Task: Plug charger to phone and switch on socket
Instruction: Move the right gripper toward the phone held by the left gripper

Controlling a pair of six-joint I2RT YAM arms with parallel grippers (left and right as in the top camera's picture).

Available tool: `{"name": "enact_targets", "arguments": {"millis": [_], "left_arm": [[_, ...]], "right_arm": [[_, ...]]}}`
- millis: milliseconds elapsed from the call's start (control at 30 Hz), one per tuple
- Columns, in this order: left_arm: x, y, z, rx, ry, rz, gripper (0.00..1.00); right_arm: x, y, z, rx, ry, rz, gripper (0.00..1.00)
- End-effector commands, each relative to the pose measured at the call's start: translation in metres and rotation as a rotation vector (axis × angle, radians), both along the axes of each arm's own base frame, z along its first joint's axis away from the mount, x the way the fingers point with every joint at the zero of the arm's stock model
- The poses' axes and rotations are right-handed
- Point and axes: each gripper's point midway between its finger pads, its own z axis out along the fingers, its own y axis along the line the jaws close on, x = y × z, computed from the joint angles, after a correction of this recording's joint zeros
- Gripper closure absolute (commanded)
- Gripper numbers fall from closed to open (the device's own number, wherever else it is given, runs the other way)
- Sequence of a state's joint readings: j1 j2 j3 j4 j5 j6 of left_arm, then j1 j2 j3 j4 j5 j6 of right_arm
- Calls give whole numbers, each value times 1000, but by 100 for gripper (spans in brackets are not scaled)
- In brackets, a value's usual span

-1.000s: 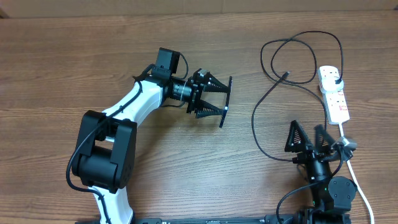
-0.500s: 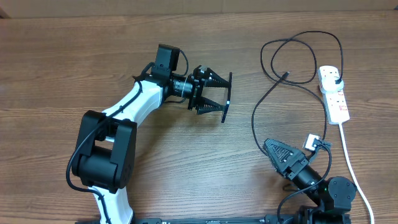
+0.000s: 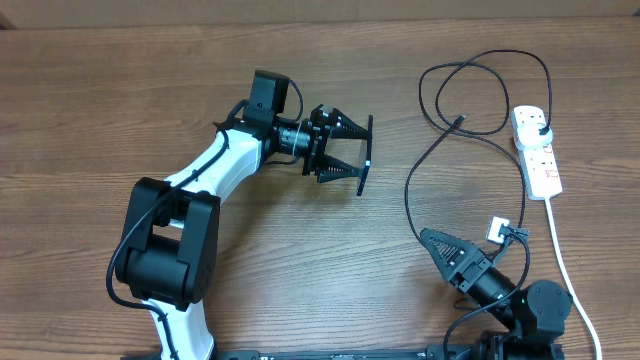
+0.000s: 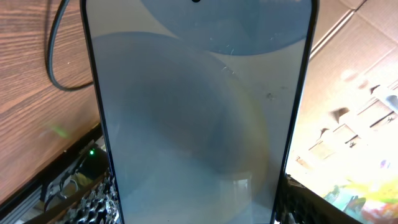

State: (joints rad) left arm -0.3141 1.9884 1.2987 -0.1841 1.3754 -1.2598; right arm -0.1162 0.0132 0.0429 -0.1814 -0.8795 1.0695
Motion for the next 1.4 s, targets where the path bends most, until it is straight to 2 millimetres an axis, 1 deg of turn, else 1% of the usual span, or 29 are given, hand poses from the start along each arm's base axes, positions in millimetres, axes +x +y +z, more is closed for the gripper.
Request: {"name": "enact_targets", "arguments": {"millis": [0, 167, 300, 400, 500, 567, 800, 1033, 1100, 1200, 1367], "left_arm": [[1, -3, 7, -26, -9, -21, 38], [1, -3, 7, -26, -10, -21, 38], [1, -3, 7, -26, -10, -21, 38], [1, -4, 8, -29, -20, -21, 38], [2, -4, 8, -30, -24, -21, 38], [2, -4, 8, -30, -24, -21, 38], [4, -4, 6, -19, -28, -10, 38], [4, -4, 5, -14, -28, -6, 38], [4, -4, 5, -14, -29, -6, 38], [4, -4, 5, -14, -29, -6, 38], [4, -4, 5, -14, -29, -6, 38]], "right_arm": [[-4, -4, 27, -107, -114, -33, 2], [-9, -10, 44, -143, -95, -87, 3], [-14, -11, 55, -146, -75, -98, 3], [-15, -12, 61, -150, -58, -105, 3], [-13, -13, 68, -164, -51, -104, 6], [-11, -15, 71, -178, -23, -116, 6], [1, -27, 87, -323, 65, -143, 6], [18, -40, 103, -460, 127, -148, 5], [22, -42, 104, -467, 136, -156, 3], [24, -46, 101, -480, 155, -174, 2], [23, -43, 100, -500, 161, -171, 0]]}}
